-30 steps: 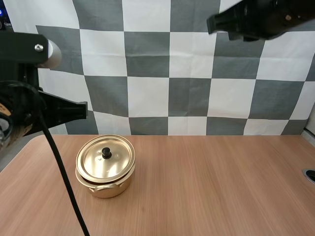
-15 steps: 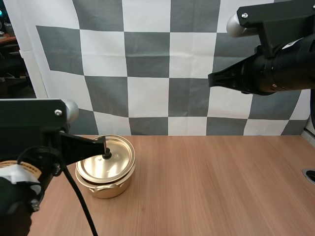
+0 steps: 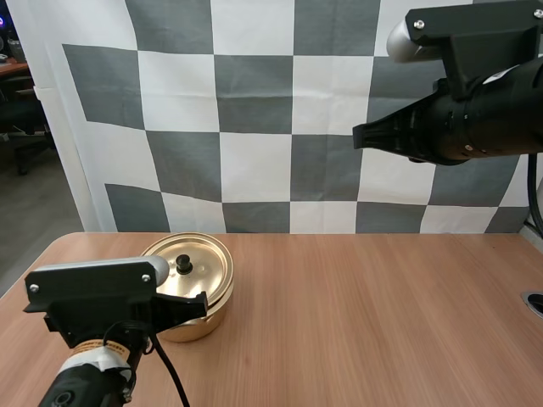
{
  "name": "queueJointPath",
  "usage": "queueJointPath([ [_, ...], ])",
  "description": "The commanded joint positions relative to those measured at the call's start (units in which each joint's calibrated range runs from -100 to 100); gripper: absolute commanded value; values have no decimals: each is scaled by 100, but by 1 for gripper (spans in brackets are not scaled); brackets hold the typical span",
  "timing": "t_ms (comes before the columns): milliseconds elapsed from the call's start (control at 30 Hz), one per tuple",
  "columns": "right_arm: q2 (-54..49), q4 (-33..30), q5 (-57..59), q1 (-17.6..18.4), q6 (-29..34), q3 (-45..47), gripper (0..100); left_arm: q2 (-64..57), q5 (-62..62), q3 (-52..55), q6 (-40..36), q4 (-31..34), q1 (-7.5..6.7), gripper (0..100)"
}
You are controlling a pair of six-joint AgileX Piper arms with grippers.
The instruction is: Open the pot, put the car inside, and close it
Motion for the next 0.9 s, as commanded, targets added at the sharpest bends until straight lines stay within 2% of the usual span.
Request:
queueJointPath([
  [0,-3,-138,-39,123,6,-1,0,0,-23,69,0,2,-5,0],
  [100,-19,-428,-444,419,315,80,0,0,225,69,0,2,-5,0],
  [267,-19,-1421,-1320,930,1146,543,0,0,741,69,0,2,-5,0],
  [400,-6,-2002,-2084,1126,1529,1114,0,0,741,69,0,2,-5,0],
  [533,-6,-2201,-2784,1133,1578,1762,0,0,741,69,0,2,-5,0],
  [667,-98,-2273,-4113,1152,1578,2736,0,0,624,69,0,2,-5,0],
  [867,-746,-2287,-5945,1289,1578,3664,0,0,624,69,0,2,-5,0],
])
